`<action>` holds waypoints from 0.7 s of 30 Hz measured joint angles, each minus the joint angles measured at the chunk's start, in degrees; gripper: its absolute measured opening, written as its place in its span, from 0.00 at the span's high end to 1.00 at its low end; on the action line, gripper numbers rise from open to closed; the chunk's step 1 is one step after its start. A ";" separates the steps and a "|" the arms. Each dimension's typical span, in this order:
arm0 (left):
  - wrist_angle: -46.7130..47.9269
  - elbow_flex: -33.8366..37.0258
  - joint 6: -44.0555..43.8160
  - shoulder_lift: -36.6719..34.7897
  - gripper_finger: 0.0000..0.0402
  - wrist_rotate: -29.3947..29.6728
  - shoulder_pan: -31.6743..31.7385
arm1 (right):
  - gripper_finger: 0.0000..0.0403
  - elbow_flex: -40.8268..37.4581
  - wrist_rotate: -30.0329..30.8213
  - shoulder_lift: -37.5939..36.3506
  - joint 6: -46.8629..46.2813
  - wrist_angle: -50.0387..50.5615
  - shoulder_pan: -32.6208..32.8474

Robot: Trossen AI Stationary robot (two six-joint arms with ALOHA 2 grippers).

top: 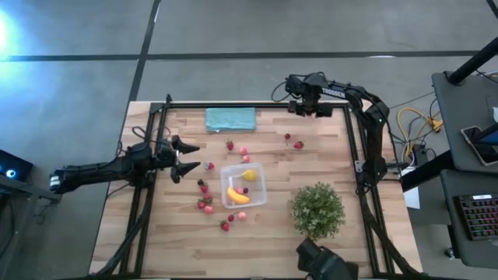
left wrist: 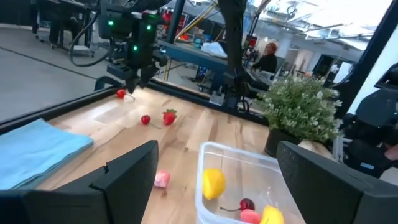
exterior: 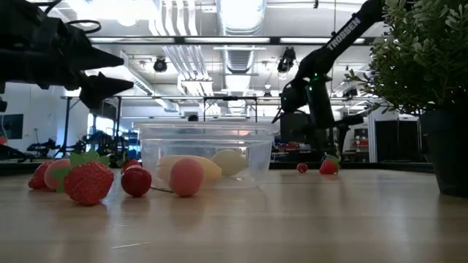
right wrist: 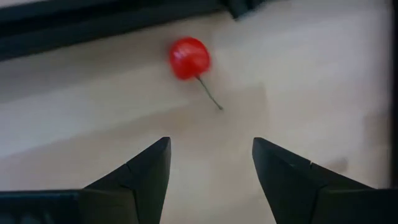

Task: Pick and placing Produce into tupperware
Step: Put the red cherry into the transparent bin

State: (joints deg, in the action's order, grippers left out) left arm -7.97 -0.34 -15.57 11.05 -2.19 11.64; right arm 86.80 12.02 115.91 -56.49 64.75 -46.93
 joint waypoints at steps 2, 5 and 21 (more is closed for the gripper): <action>0.00 0.00 -0.01 0.77 0.22 0.99 0.02 | 0.46 -0.72 0.05 0.05 1.62 -2.24 -0.18; 0.00 0.00 -0.02 1.73 0.22 1.38 0.02 | 0.46 -1.48 0.44 0.01 2.80 -5.80 -0.64; -0.07 0.00 -0.31 3.22 0.22 8.93 0.00 | 0.46 -3.80 1.61 0.01 6.46 -14.42 -3.70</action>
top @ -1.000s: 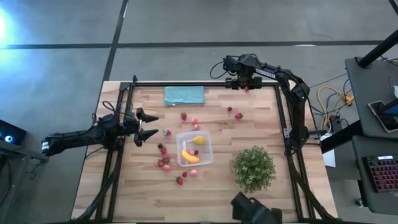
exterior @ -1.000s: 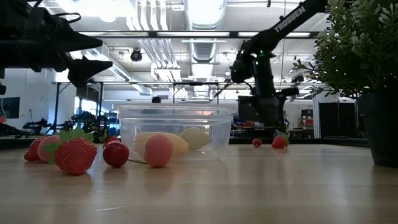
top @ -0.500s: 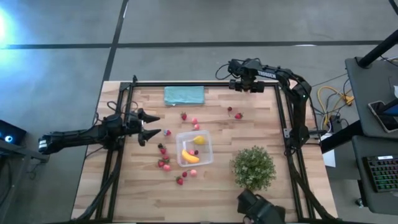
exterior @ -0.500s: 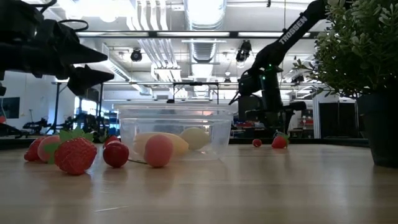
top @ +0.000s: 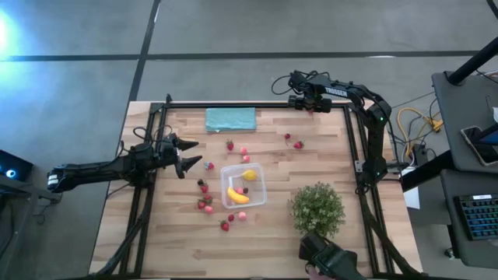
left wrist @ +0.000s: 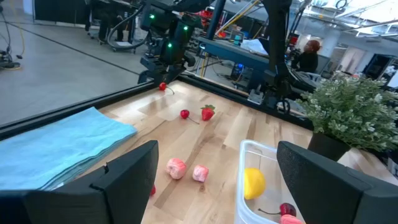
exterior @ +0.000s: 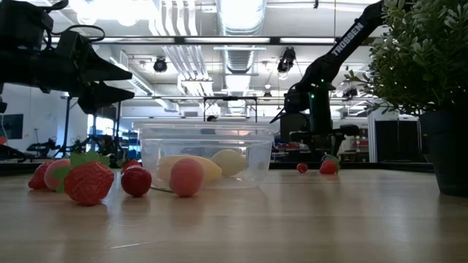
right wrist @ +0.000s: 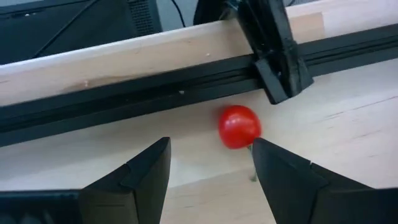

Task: Pick and placing Produce into tupperware
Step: Put the red cherry into the transparent bin

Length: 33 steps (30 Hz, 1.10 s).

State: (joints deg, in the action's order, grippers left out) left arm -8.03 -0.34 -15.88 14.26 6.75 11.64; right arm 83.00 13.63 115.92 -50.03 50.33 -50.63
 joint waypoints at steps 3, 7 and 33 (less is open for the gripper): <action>-0.01 0.00 0.02 0.21 0.22 0.35 0.01 | 0.46 -0.97 0.00 0.00 -0.34 0.35 -0.52; -0.02 0.00 0.02 0.77 0.22 1.03 0.00 | 0.46 -2.61 0.04 0.00 -1.17 0.45 -0.85; -0.02 0.00 0.07 2.19 0.22 2.64 0.02 | 0.73 -4.07 2.51 0.00 3.56 -4.01 -1.16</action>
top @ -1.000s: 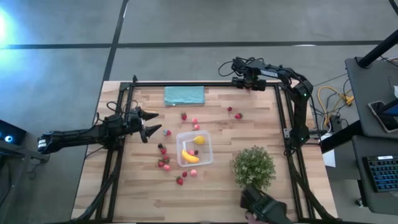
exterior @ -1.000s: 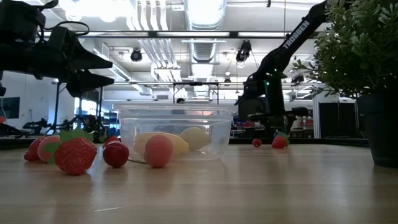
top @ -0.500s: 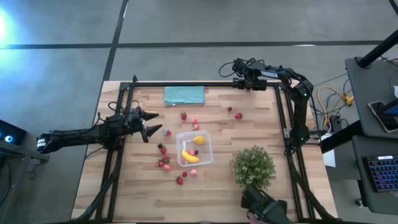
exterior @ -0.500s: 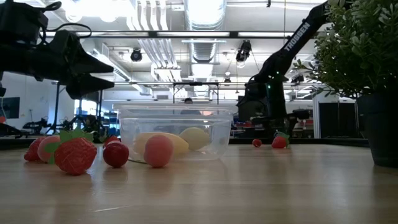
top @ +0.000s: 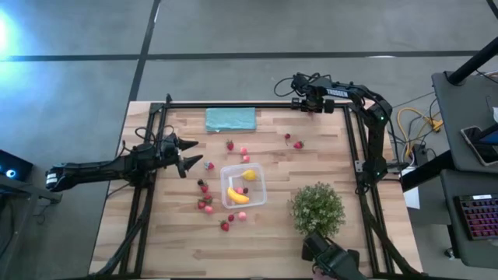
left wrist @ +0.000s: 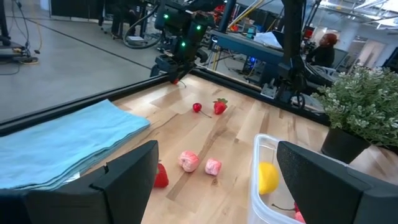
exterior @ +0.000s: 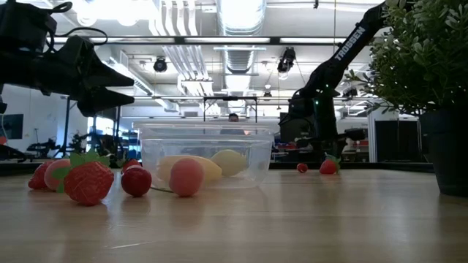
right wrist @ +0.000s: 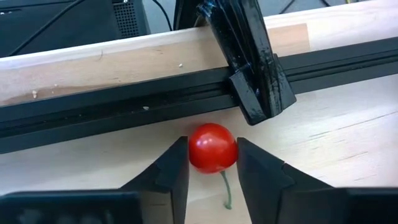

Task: Pick and placing Produce into tupperware
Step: Put the red cherry into the transparent bin

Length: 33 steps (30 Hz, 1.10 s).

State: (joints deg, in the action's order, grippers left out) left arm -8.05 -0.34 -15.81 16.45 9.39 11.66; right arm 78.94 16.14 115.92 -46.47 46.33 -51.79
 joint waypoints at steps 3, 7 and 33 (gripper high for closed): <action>0.00 0.00 0.00 0.09 0.22 -0.02 -0.01 | 0.74 0.00 -0.13 -0.02 0.00 0.02 0.00; -0.02 0.00 0.00 0.02 0.22 0.05 -0.02 | 0.72 0.02 -3.60 -0.28 0.00 0.10 0.14; -0.04 -0.01 -0.02 -0.09 0.22 0.13 -0.01 | 0.72 0.35 -19.37 -19.61 -17.79 -8.00 49.13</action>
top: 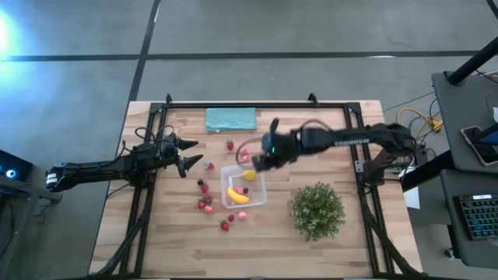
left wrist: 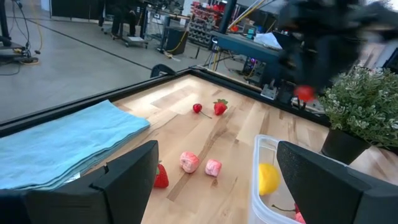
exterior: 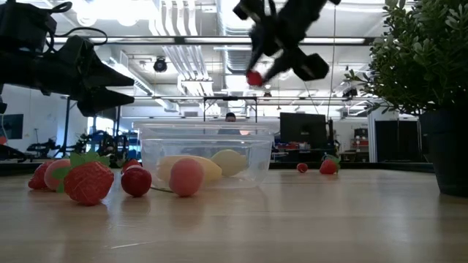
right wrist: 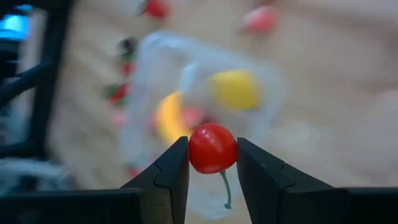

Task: Pick and placing Produce into tupperware
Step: Put the red cherry into the transparent bin, then put the red strawberry into the transparent bin

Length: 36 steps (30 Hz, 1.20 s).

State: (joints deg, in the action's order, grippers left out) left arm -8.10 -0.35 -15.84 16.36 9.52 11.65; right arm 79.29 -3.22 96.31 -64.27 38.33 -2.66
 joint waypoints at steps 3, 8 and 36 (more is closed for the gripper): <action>-0.01 0.00 0.00 0.07 0.22 0.00 0.01 | 0.72 0.07 2.24 2.36 -4.12 -6.16 4.72; 0.00 0.01 0.00 0.07 0.22 0.00 0.01 | 0.72 0.04 5.22 9.17 -7.82 -15.18 7.49; -0.39 0.01 0.00 0.08 0.22 -0.02 -0.01 | 0.39 27.24 12.31 18.51 13.67 46.70 -12.58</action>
State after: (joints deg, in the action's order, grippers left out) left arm -8.49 -0.34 -15.84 16.44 9.50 11.64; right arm 106.53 9.08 114.83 -50.60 85.03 -15.24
